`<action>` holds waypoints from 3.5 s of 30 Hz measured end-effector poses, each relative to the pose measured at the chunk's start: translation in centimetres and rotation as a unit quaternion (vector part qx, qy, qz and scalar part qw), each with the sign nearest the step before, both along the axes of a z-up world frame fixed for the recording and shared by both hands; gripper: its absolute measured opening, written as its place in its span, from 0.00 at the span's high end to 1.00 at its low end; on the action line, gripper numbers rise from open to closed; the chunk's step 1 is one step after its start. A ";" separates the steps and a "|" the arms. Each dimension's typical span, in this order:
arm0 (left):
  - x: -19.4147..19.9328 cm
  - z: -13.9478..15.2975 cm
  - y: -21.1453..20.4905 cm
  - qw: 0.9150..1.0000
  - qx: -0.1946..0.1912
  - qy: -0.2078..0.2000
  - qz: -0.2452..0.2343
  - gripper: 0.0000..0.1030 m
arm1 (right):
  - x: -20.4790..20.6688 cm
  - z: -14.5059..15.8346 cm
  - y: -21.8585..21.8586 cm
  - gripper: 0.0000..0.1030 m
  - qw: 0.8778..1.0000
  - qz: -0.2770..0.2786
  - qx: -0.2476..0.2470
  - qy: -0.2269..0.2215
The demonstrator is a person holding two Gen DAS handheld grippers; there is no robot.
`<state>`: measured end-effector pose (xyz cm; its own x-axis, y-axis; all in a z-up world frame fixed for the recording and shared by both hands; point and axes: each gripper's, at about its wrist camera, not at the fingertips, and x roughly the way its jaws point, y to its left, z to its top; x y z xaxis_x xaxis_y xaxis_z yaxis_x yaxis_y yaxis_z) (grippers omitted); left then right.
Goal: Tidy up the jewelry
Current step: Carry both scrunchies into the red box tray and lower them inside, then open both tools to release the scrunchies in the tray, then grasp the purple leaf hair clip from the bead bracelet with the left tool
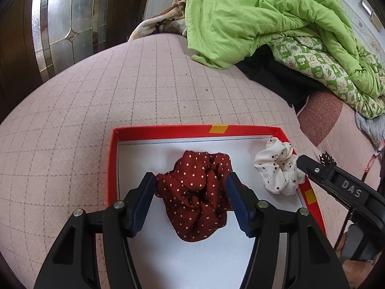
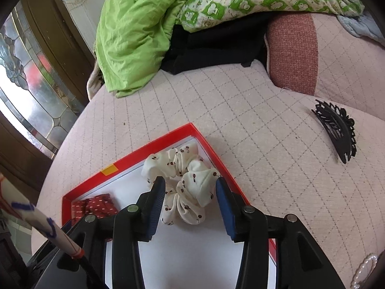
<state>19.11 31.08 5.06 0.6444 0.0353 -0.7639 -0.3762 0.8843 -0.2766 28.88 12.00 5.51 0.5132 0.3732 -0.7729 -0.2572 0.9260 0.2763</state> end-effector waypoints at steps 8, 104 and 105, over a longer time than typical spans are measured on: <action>-1.2 2.3 -0.7 0.999 0.021 -0.025 -0.003 0.40 | -2.4 2.4 -1.8 0.54 1.000 0.000 0.025 -0.012; -9.5 -3.6 -32.9 0.866 0.156 0.088 -0.466 0.64 | -23.8 0.1 -38.2 0.62 0.962 -0.230 0.148 -0.014; -9.3 -3.7 -33.3 0.863 0.164 0.083 -0.470 0.64 | -23.8 0.0 -38.4 0.62 0.962 -0.231 0.148 -0.014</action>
<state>9.77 -2.26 1.32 0.3889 -0.2128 -0.8964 0.5400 0.8410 0.0346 5.05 -26.42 5.56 0.6964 0.3027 -0.6508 0.1506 0.8249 0.5448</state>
